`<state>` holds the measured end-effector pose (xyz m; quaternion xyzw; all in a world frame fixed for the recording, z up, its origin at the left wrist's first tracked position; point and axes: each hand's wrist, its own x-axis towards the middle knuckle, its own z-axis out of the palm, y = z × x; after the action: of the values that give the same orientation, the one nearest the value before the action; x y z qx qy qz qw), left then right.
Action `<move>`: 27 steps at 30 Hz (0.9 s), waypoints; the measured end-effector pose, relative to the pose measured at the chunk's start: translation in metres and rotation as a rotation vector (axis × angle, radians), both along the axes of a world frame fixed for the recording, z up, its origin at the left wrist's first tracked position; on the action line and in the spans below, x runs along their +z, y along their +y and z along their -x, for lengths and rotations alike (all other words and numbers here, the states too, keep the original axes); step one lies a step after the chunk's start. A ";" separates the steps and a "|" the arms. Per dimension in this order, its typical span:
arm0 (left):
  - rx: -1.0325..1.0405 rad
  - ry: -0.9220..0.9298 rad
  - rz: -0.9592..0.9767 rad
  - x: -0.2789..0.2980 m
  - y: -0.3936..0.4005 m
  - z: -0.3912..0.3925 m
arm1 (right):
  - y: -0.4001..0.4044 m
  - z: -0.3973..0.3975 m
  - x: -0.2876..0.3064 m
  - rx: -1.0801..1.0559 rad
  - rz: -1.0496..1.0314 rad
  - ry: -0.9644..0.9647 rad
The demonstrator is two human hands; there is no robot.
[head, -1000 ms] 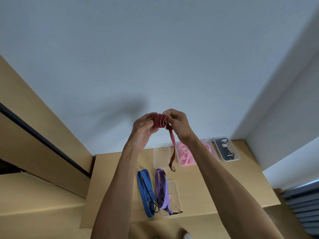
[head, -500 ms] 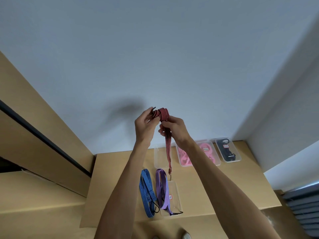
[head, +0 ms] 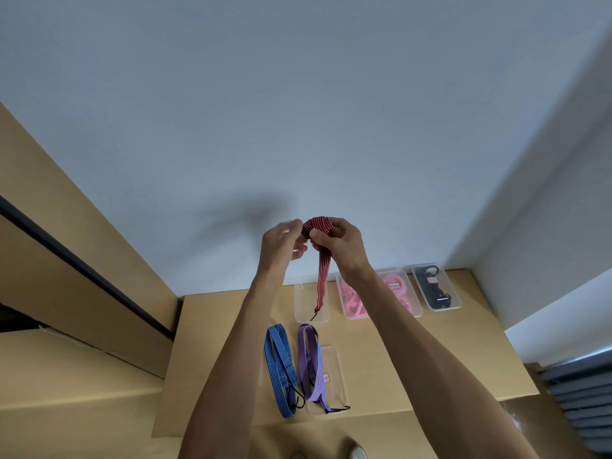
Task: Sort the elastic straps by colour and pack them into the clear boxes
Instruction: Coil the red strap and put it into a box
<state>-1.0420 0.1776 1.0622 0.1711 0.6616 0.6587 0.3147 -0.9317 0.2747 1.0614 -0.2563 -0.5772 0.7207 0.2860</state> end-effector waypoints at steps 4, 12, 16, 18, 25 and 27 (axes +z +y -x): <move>-0.105 -0.049 0.042 0.001 -0.004 0.005 | 0.002 -0.004 0.001 0.073 -0.055 -0.033; -0.074 -0.047 -0.014 -0.002 -0.010 0.010 | 0.001 -0.001 -0.001 0.074 -0.028 -0.224; -0.136 0.040 -0.030 -0.001 -0.012 0.012 | 0.001 -0.002 -0.004 0.122 -0.034 -0.212; -0.142 0.063 -0.032 -0.002 -0.012 0.012 | 0.000 -0.002 -0.002 0.127 -0.038 -0.228; -0.164 0.064 0.008 -0.010 -0.012 0.014 | 0.002 0.000 -0.005 0.111 -0.084 -0.366; -0.101 0.119 0.007 -0.014 -0.009 0.011 | 0.001 0.001 -0.007 0.040 -0.081 -0.412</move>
<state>-1.0528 0.1682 1.0481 0.2419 0.6721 0.6283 0.3083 -0.9329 0.2757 1.0544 -0.3750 -0.6571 0.6347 0.1575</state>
